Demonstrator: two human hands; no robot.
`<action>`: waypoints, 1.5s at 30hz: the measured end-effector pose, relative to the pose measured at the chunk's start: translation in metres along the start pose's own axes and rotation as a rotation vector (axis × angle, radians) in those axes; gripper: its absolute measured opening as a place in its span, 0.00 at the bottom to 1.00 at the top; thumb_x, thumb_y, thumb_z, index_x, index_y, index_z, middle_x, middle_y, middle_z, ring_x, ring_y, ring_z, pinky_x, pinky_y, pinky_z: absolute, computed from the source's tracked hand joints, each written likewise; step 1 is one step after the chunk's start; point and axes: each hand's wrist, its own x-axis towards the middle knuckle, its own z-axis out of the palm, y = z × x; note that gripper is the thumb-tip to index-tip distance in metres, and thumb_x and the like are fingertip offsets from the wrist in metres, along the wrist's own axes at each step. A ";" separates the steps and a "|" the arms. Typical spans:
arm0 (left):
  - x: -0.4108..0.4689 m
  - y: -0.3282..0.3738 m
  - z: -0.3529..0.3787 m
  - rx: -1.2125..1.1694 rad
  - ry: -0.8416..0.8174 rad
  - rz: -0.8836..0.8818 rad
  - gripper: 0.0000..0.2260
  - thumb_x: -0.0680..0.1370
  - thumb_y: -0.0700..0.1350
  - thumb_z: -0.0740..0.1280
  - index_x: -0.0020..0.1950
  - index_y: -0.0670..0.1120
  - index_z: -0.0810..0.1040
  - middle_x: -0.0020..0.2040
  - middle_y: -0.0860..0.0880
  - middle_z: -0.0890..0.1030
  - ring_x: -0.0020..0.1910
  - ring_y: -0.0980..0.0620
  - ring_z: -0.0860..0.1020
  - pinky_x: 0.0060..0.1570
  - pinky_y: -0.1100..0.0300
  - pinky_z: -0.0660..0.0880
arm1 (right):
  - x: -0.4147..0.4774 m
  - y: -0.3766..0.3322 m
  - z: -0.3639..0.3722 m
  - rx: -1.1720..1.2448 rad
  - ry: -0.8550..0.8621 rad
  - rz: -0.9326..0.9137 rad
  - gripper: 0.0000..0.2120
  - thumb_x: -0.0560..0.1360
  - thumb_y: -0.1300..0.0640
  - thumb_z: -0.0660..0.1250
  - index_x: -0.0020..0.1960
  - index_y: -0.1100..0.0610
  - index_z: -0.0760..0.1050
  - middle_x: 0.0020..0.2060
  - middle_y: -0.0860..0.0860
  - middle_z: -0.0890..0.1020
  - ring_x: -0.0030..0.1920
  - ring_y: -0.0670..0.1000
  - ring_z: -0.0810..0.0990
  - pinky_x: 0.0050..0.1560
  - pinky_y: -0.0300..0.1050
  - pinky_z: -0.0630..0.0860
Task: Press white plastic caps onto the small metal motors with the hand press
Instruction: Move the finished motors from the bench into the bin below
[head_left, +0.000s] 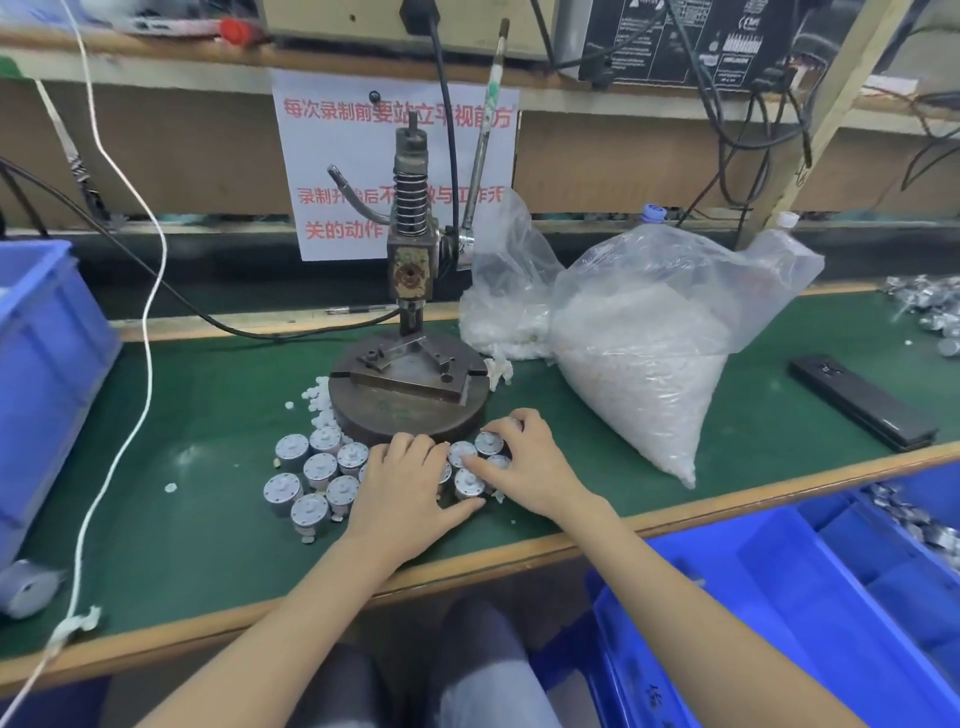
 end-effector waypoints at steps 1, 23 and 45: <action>0.000 0.000 0.000 0.010 -0.011 0.011 0.34 0.69 0.70 0.58 0.64 0.47 0.73 0.55 0.53 0.76 0.57 0.50 0.71 0.58 0.55 0.66 | -0.001 0.000 -0.001 -0.015 -0.017 -0.018 0.21 0.71 0.43 0.68 0.58 0.54 0.72 0.62 0.54 0.66 0.65 0.51 0.64 0.61 0.41 0.65; 0.018 0.011 0.002 -0.010 -0.104 -0.009 0.27 0.71 0.61 0.59 0.66 0.50 0.65 0.58 0.52 0.73 0.57 0.50 0.69 0.58 0.57 0.58 | -0.021 -0.004 -0.003 -0.469 0.040 -0.159 0.17 0.77 0.44 0.58 0.60 0.54 0.72 0.61 0.53 0.69 0.55 0.55 0.70 0.38 0.44 0.65; 0.024 0.028 0.000 0.130 -0.101 0.153 0.20 0.72 0.53 0.69 0.50 0.37 0.73 0.41 0.38 0.74 0.40 0.38 0.75 0.40 0.50 0.66 | -0.095 0.030 -0.057 -0.035 0.456 0.081 0.12 0.70 0.50 0.72 0.44 0.58 0.76 0.49 0.50 0.72 0.42 0.50 0.75 0.41 0.43 0.71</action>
